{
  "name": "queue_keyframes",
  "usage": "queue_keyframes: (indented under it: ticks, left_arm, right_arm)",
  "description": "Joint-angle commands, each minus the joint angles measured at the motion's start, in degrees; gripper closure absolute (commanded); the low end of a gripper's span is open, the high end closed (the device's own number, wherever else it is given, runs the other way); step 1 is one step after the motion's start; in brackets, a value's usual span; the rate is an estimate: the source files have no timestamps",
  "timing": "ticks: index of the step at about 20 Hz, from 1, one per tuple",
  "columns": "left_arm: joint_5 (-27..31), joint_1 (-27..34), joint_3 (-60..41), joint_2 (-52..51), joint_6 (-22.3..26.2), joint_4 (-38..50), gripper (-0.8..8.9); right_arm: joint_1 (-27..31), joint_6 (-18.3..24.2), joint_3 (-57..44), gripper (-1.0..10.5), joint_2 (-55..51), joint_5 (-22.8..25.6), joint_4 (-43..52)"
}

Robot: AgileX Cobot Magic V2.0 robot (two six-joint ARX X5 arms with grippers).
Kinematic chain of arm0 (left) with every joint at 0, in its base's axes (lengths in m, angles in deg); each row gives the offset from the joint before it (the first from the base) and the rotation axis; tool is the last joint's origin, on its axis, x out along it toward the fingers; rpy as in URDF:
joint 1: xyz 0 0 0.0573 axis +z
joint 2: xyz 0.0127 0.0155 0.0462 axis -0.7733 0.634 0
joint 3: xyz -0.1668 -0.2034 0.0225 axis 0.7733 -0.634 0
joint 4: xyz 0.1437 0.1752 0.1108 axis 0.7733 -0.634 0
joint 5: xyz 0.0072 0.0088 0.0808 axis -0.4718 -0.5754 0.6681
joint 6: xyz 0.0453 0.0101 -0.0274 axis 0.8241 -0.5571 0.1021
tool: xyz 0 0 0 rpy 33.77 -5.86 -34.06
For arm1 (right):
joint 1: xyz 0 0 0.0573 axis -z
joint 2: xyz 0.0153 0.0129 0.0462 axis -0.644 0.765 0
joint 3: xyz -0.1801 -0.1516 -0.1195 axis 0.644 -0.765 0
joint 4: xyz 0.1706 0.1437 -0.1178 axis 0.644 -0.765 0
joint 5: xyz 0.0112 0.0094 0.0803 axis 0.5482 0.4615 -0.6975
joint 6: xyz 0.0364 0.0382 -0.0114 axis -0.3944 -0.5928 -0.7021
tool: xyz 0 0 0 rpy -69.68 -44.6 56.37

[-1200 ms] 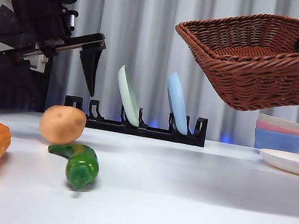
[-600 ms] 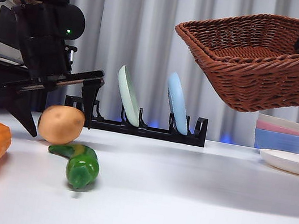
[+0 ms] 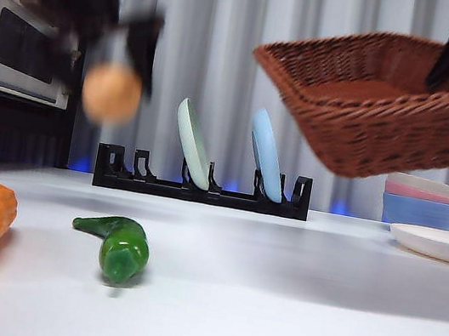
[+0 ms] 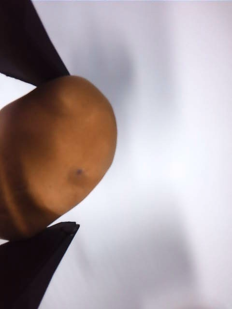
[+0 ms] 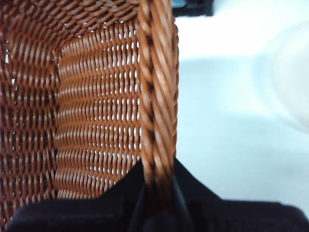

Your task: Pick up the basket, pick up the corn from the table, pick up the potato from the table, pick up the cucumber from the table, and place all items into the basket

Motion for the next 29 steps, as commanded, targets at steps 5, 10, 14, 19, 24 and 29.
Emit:
queue_keyframes:
  ticks: [5, 10, 14, 19, 24, 29]
  left_arm:
    - [0.31, -14.05, 0.59, -12.76, 0.94, 1.44, 8.22]
    - [15.43, -29.97, 0.57, -7.06, 2.91, 0.98, 8.22]
    - [19.71, -34.67, 0.57, -0.11, 3.56, 1.46, 8.21]
    - [19.61, -34.99, 0.57, 4.55, 3.67, -0.79, 5.31]
    - [19.58, -35.01, 0.57, 4.39, 2.86, -1.14, 2.11]
    - [19.34, -36.24, 0.59, -0.70, 3.98, -2.01, 2.12]
  right_arm:
    - [-6.23, -8.52, 0.13, 9.6, 8.02, -0.61, 10.14]
    - [-8.68, -10.45, 0.13, 9.6, 8.72, -0.70, 11.65]
    - [-8.66, -10.67, 0.13, 9.6, 8.72, -6.21, 11.23]
    - [-8.61, -10.80, 0.13, 9.6, 8.46, -6.47, 9.75]
    - [-8.17, -10.82, 0.13, 9.6, 8.46, -6.27, 9.77]
    - [-7.80, -10.82, 0.13, 9.6, 8.46, -6.12, 9.77]
